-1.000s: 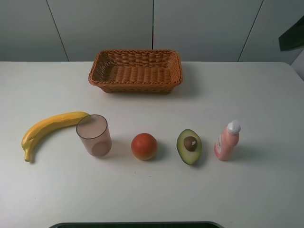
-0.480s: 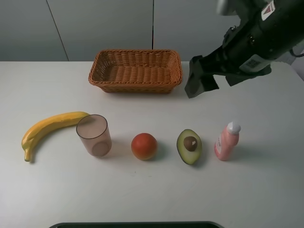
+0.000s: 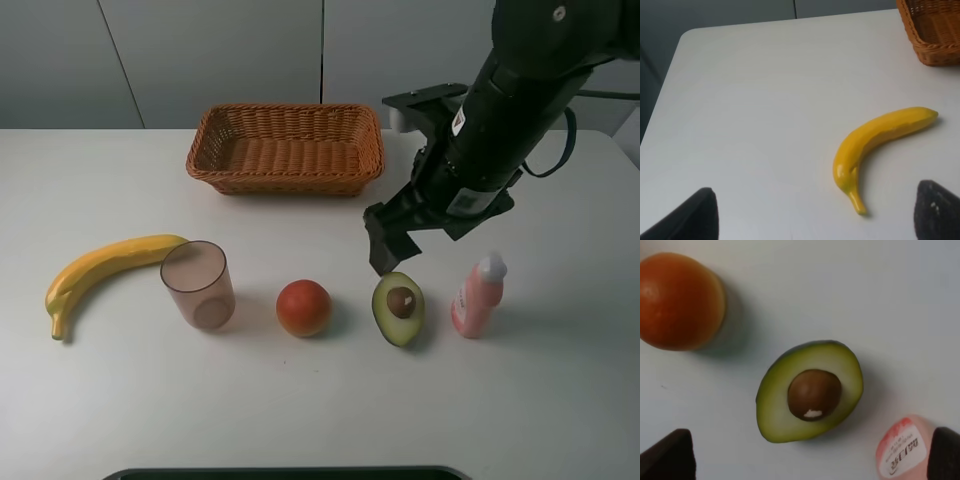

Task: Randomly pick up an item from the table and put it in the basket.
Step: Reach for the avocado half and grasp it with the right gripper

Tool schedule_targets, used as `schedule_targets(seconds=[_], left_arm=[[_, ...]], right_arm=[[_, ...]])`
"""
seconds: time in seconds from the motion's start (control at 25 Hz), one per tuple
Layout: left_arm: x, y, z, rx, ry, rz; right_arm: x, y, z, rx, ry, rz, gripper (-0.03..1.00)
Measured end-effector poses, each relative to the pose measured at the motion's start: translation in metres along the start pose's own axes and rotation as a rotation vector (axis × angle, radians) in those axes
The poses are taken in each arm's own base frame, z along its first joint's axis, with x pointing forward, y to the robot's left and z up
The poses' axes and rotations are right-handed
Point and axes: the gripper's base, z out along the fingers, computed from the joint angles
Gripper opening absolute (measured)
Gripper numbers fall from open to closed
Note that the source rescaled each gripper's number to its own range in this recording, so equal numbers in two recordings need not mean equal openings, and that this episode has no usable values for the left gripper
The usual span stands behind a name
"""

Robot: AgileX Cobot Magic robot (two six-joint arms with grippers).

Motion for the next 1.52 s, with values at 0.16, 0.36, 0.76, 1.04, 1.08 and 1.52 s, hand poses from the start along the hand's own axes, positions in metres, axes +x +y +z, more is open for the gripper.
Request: schedule_targets(seconds=[0.16,0.36,0.76,1.04,1.08,1.52], left_arm=[[0.000,0.000,0.000,0.000,0.000,0.000],[0.000,0.000,0.000,0.000,0.000,0.000],[0.000,0.000,0.000,0.000,0.000,0.000],[0.000,0.000,0.000,0.000,0.000,0.000],[0.000,0.000,0.000,0.000,0.000,0.000],[0.000,0.000,0.000,0.000,0.000,0.000]], right_arm=[[-0.002,-0.001,0.025,0.004,0.044,-0.021,1.00],[-0.005,-0.003,0.050,0.007,0.076,-0.056,1.00],[-0.009,-0.003,0.074,0.006,0.093,-0.090,1.00],[-0.008,-0.004,0.087,0.004,0.131,-0.095,1.00],[-0.008,-0.004,0.089,0.004,0.136,-0.096,1.00],[-0.007,-0.004,0.104,-0.009,0.162,-0.090,1.00]])
